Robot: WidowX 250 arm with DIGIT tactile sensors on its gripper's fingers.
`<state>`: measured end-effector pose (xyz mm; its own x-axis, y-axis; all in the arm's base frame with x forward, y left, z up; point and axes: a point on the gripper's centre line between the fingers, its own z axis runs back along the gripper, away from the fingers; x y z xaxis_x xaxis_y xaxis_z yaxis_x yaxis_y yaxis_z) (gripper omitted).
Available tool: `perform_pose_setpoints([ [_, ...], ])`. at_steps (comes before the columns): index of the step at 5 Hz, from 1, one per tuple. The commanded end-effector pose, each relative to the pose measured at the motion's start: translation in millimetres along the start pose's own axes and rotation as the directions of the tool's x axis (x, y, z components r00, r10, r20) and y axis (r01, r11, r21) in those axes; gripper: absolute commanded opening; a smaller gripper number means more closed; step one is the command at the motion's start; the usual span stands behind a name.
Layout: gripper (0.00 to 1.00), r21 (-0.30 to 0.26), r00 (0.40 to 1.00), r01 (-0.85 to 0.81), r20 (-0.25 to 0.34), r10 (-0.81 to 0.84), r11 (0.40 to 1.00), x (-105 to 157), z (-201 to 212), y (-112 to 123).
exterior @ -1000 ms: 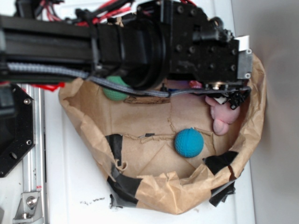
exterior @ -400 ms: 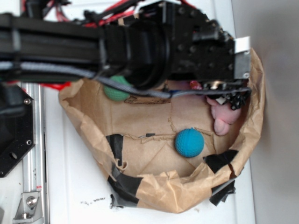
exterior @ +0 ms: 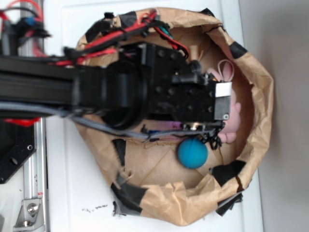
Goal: Grab the shell.
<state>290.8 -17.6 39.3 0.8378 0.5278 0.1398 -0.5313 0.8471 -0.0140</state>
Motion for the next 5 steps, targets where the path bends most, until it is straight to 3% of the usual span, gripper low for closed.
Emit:
perform_pose_setpoints([
  [1,0.00,-0.072,0.983,0.154,0.108,-0.146,0.985,-15,63,-21],
  [2,1.00,-0.043,0.987,0.061,0.150,-0.054,0.997,-7,73,-3],
  [5,1.00,-0.027,0.971,0.205,0.133,-0.200,0.978,-1,69,24],
])
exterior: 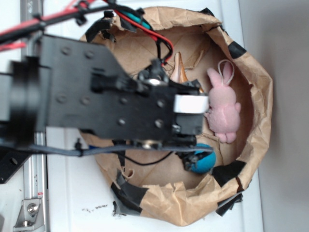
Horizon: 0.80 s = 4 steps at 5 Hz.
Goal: Grab the shell.
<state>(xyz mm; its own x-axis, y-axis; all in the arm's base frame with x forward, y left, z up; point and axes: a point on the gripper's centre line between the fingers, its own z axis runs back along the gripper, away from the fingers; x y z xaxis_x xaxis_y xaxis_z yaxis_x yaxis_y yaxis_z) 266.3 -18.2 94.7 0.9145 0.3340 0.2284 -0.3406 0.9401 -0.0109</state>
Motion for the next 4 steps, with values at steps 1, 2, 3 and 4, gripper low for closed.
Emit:
perform_pose_setpoints([
  [1,1.00,0.001,0.999,0.000,0.037,0.000,1.000,6,9,16],
  [2,1.00,0.001,1.000,-0.010,0.029,0.010,1.000,7,8,16],
  [3,1.00,0.026,0.999,-0.048,0.027,0.047,0.999,10,1,21],
  [4,1.00,-0.008,0.994,0.111,-0.010,-0.111,0.994,20,-4,26],
])
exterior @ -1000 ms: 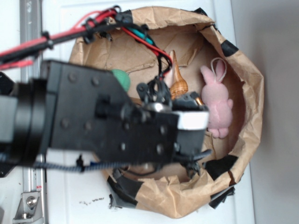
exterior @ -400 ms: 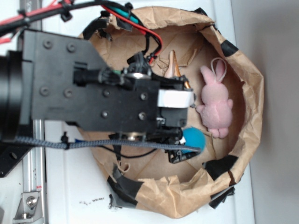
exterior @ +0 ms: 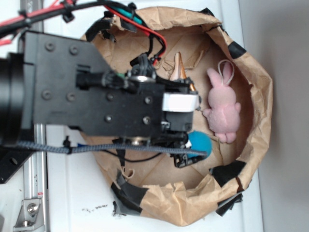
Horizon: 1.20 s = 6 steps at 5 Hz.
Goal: Grab the shell.
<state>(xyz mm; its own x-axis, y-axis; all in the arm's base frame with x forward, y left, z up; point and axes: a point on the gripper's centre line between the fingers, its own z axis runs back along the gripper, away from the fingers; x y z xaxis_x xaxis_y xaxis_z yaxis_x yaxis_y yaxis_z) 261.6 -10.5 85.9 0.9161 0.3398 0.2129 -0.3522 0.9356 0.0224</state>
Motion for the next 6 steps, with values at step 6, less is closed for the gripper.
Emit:
perform_pose_setpoints([
  [6,1.00,-0.237,0.385,0.882,-0.135,-0.913,0.407,33,-73,6],
])
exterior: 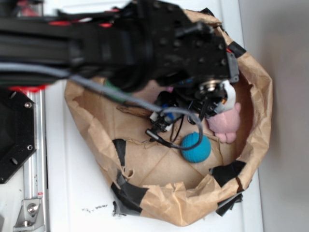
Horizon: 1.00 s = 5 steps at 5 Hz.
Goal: Grab the shell.
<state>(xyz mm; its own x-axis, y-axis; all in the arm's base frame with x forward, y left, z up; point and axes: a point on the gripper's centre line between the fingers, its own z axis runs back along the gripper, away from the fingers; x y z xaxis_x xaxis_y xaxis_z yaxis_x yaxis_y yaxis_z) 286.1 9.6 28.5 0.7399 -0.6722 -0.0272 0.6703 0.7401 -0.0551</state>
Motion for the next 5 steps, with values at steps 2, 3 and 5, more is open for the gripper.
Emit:
perform_pose_setpoints([
  [2,0.00,0.074,0.997,0.021,-0.073,-0.015,0.997,17,-2,13],
  [3,0.00,0.105,0.995,-0.040,-0.089,0.050,0.994,17,21,11],
  [5,0.00,0.209,0.884,-0.464,0.163,0.437,0.861,21,99,-4],
])
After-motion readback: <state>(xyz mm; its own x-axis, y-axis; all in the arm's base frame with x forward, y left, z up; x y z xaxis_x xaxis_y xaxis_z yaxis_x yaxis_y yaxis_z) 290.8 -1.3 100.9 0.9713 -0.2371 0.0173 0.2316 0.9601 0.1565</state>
